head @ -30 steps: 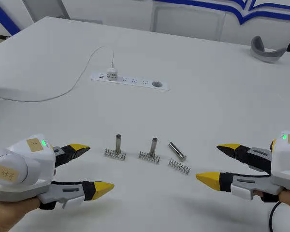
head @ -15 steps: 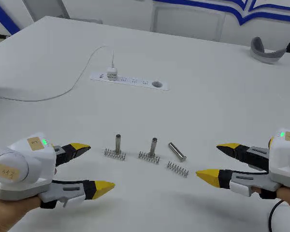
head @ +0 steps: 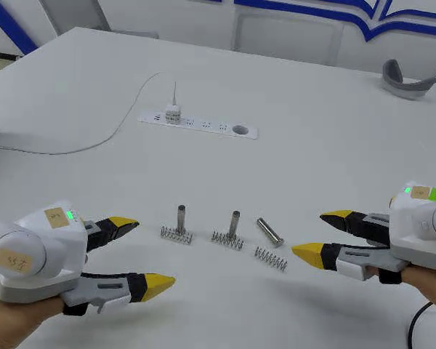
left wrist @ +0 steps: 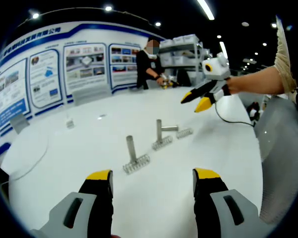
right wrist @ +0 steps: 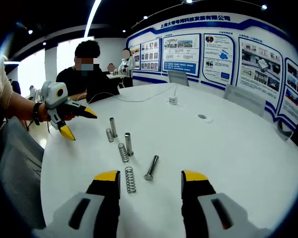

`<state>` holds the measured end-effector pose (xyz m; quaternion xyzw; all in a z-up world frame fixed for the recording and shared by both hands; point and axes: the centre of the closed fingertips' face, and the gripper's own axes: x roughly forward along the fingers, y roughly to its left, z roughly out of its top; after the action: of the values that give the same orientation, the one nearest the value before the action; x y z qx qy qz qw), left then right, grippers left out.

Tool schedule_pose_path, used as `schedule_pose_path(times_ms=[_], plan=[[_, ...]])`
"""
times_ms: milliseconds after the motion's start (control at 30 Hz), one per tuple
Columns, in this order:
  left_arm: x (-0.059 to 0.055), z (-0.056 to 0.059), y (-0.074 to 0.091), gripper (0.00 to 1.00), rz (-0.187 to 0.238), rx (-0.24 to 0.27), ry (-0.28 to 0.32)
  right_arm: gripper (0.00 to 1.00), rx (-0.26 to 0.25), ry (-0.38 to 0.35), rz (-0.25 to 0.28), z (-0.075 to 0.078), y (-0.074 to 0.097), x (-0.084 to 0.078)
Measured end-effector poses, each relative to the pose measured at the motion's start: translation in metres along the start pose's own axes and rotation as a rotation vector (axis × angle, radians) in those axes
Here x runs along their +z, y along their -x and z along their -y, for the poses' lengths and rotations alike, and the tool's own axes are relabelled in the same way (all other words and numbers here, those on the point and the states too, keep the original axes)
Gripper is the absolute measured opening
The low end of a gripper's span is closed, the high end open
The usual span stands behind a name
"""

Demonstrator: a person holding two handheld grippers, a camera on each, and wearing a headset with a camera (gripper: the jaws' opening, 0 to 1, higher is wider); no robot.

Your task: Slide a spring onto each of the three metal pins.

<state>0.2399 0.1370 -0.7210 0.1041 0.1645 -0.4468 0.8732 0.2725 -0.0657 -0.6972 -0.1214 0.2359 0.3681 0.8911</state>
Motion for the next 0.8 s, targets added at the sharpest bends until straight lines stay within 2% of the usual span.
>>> schedule_pose_path(times_ms=[333, 433, 800], plan=[[0.001, 0.001, -0.001, 0.66, 0.002, -0.001, -0.002, 0.42, -0.001, 0.002, -0.053, 0.004, -0.025, 0.008], [0.001, 0.0, -0.001, 0.66, 0.002, 0.001, -0.002, 0.41, -0.01, 0.016, -0.08, 0.004, -0.033, 0.008], [0.002, 0.0, -0.004, 0.65, 0.004, -0.005, -0.002, 0.31, -0.061, -0.006, -0.17, 0.015, -0.06, 0.005]])
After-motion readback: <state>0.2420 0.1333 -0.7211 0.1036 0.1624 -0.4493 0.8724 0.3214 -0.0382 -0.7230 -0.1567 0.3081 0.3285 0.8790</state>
